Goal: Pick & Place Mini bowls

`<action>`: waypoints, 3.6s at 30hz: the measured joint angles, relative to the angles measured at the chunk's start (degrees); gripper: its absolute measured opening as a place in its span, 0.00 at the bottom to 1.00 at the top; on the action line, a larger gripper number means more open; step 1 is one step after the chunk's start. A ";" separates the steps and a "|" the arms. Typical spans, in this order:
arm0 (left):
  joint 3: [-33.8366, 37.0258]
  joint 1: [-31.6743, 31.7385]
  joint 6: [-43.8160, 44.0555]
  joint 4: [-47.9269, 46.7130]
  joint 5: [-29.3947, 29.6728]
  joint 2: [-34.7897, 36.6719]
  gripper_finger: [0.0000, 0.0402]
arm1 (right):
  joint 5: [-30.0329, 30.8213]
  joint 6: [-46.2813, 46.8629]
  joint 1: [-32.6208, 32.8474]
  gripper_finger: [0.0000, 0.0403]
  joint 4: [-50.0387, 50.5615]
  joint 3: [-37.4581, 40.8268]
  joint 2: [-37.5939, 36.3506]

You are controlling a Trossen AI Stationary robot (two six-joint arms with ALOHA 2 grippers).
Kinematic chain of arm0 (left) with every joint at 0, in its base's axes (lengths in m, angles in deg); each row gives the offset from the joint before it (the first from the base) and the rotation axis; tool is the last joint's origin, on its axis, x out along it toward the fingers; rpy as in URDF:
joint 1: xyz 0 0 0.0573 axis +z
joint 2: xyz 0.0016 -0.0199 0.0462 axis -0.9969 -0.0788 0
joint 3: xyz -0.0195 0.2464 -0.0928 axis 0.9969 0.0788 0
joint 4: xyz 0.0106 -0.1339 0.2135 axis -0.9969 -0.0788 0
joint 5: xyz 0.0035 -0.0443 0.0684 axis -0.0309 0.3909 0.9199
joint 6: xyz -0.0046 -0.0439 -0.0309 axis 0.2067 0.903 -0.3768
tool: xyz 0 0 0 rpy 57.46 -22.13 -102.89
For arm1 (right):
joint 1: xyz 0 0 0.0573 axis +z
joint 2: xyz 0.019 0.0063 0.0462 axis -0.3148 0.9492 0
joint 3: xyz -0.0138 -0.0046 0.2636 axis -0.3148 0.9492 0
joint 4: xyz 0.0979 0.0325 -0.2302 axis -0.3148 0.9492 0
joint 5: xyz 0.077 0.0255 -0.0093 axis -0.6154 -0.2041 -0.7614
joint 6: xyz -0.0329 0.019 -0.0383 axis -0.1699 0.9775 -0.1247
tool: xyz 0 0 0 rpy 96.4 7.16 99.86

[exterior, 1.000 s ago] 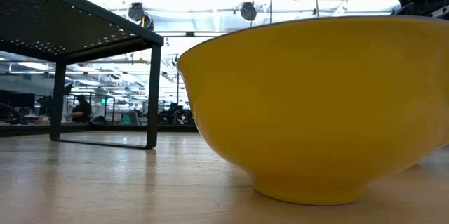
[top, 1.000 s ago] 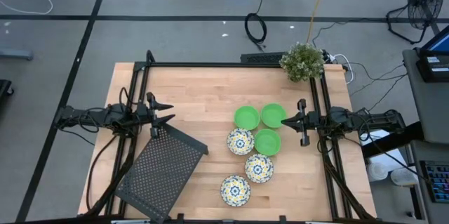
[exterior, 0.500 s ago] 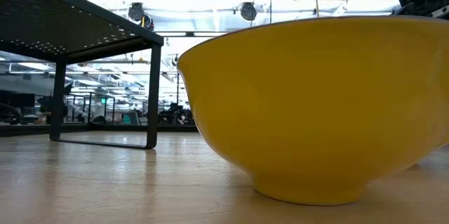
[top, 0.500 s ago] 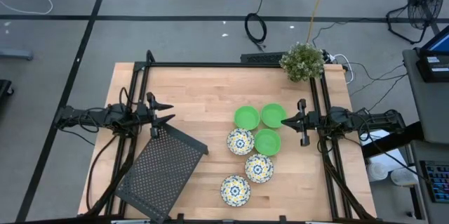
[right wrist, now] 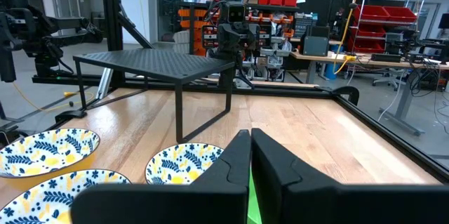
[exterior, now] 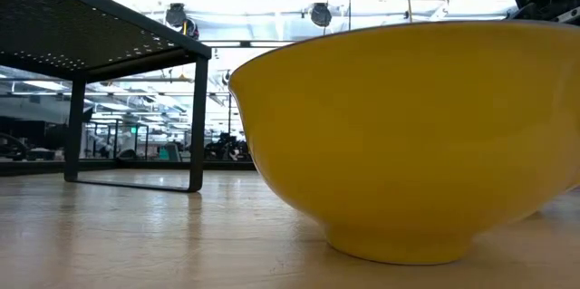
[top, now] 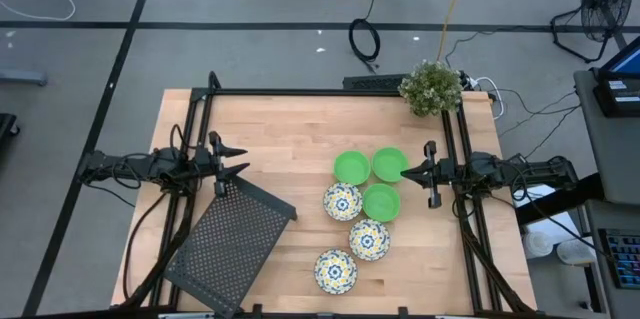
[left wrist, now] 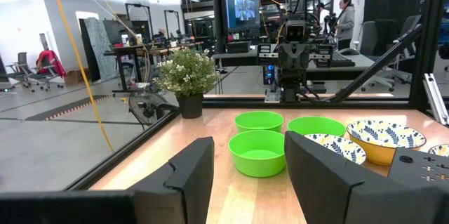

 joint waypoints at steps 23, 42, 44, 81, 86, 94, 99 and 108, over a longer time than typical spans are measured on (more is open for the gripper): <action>-0.01 -0.02 0.00 0.00 -0.01 0.01 0.44 | 0.00 0.02 -0.02 0.00 0.00 -0.01 -0.01; 0.00 -0.01 0.00 0.00 0.01 0.01 0.44 | 0.15 1.08 -0.01 0.00 -5.48 0.02 0.02; 0.00 -0.01 0.00 0.00 0.00 0.01 0.44 | -0.26 7.33 0.00 0.00 -9.12 0.02 -0.02; 0.01 0.00 0.00 0.00 -0.01 0.00 0.44 | 20.94 16.56 0.76 0.36 -15.39 -8.88 20.23; 0.01 0.00 0.00 0.00 -0.01 0.00 0.44 | 25.57 29.22 -1.00 0.52 11.68 -23.61 33.58; 0.01 -0.02 0.00 0.00 -0.01 0.01 0.44 | 18.01 46.31 -9.33 0.55 55.03 -41.17 52.06; 0.01 -0.02 0.00 0.00 0.01 -0.01 0.44 | 8.31 50.22 -15.14 0.54 57.13 -39.37 56.41; 0.01 0.00 0.00 0.00 0.01 0.01 0.44 | 2.80 54.97 -18.57 0.53 44.87 -31.63 57.71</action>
